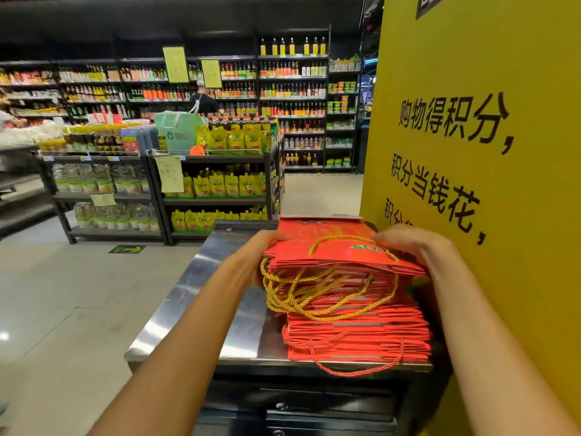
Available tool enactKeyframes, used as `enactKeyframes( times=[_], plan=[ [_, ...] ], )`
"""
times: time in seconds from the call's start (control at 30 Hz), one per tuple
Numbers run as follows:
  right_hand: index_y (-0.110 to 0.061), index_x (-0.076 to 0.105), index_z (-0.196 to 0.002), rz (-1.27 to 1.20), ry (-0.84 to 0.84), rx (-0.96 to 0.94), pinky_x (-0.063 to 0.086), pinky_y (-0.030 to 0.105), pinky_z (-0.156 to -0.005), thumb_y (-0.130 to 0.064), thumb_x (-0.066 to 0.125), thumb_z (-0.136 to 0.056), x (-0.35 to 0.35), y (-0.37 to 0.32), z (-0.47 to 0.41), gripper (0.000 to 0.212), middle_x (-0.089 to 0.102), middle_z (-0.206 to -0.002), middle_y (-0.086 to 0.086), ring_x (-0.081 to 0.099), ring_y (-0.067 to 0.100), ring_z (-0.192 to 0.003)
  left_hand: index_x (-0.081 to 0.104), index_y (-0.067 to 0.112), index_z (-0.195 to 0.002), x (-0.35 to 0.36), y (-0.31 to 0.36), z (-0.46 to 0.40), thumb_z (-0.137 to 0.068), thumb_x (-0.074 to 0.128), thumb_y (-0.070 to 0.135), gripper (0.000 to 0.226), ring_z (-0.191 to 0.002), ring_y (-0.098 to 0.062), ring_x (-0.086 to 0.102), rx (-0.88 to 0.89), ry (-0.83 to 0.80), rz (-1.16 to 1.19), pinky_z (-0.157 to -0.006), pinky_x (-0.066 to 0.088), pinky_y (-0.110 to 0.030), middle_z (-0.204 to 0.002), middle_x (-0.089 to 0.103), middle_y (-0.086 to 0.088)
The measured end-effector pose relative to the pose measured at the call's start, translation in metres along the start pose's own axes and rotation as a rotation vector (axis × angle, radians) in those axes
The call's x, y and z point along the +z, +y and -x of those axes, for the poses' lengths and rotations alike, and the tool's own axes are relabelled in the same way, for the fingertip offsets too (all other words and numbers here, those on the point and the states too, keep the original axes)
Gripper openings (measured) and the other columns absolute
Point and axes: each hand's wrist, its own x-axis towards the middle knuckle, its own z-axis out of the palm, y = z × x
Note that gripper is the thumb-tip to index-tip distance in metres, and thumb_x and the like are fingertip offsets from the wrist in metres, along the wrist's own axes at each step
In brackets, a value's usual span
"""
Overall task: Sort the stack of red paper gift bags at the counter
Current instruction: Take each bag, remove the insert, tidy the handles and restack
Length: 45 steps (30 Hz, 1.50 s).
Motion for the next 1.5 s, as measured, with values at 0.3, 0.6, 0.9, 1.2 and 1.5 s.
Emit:
enactKeyframes(
  times=[0.3, 0.6, 0.9, 1.2, 1.5],
  plan=[
    [-0.014, 0.065, -0.124, -0.144, -0.171, -0.041, 0.061, 0.030, -0.076, -0.052, 0.042, -0.106, 0.009, 0.018, -0.009, 0.048, 0.077, -0.108, 0.015, 0.074, 0.024, -0.078, 0.059, 0.008, -0.108, 0.004, -0.020, 0.008, -0.098, 0.054, 0.034, 0.028, -0.062, -0.026, 0.066, 0.018, -0.031, 0.141, -0.068, 0.053, -0.034, -0.075, 0.068, -0.012],
    [-0.018, 0.066, -0.127, -0.344, -0.115, -0.082, 0.056, 0.045, -0.096, -0.062, 0.052, -0.098, 0.024, 0.030, -0.010, 0.054, 0.078, -0.106, 0.015, 0.075, 0.028, -0.081, 0.058, 0.008, -0.112, -0.002, -0.026, 0.008, -0.096, 0.056, 0.035, 0.031, -0.063, -0.027, 0.066, 0.074, -0.029, 0.162, -0.069, 0.054, -0.035, -0.078, 0.068, -0.013],
    [-0.019, 0.073, -0.118, -0.398, -0.178, -0.118, 0.055, 0.030, -0.061, -0.064, 0.057, -0.095, 0.062, -0.006, -0.011, 0.053, 0.079, -0.098, 0.014, 0.071, 0.022, -0.063, 0.060, 0.008, -0.101, -0.047, -0.033, 0.031, -0.099, 0.053, 0.026, 0.020, -0.056, -0.027, 0.068, 0.136, -0.001, 0.268, -0.060, 0.057, -0.034, -0.070, 0.069, -0.014],
    [-0.019, 0.076, -0.114, -0.373, -0.270, -0.062, 0.059, 0.028, -0.060, -0.065, 0.056, -0.094, 0.049, -0.004, 0.000, 0.054, 0.078, -0.093, 0.014, 0.070, 0.024, -0.061, 0.060, 0.008, -0.110, -0.044, -0.025, 0.034, -0.096, 0.056, 0.030, 0.027, -0.060, -0.027, 0.067, 0.102, 0.024, 0.214, -0.063, 0.057, -0.032, -0.077, 0.069, -0.013],
    [-0.022, 0.072, -0.119, -0.228, -0.183, -0.075, 0.058, 0.035, -0.085, -0.068, 0.047, -0.097, 0.025, 0.018, -0.001, 0.058, 0.078, -0.106, 0.014, 0.074, 0.036, -0.100, 0.061, 0.007, -0.100, -0.013, -0.018, 0.024, -0.097, 0.055, 0.029, 0.023, -0.054, -0.024, 0.067, 0.095, -0.011, 0.194, -0.055, 0.056, -0.027, -0.068, 0.069, -0.011]
  ],
)
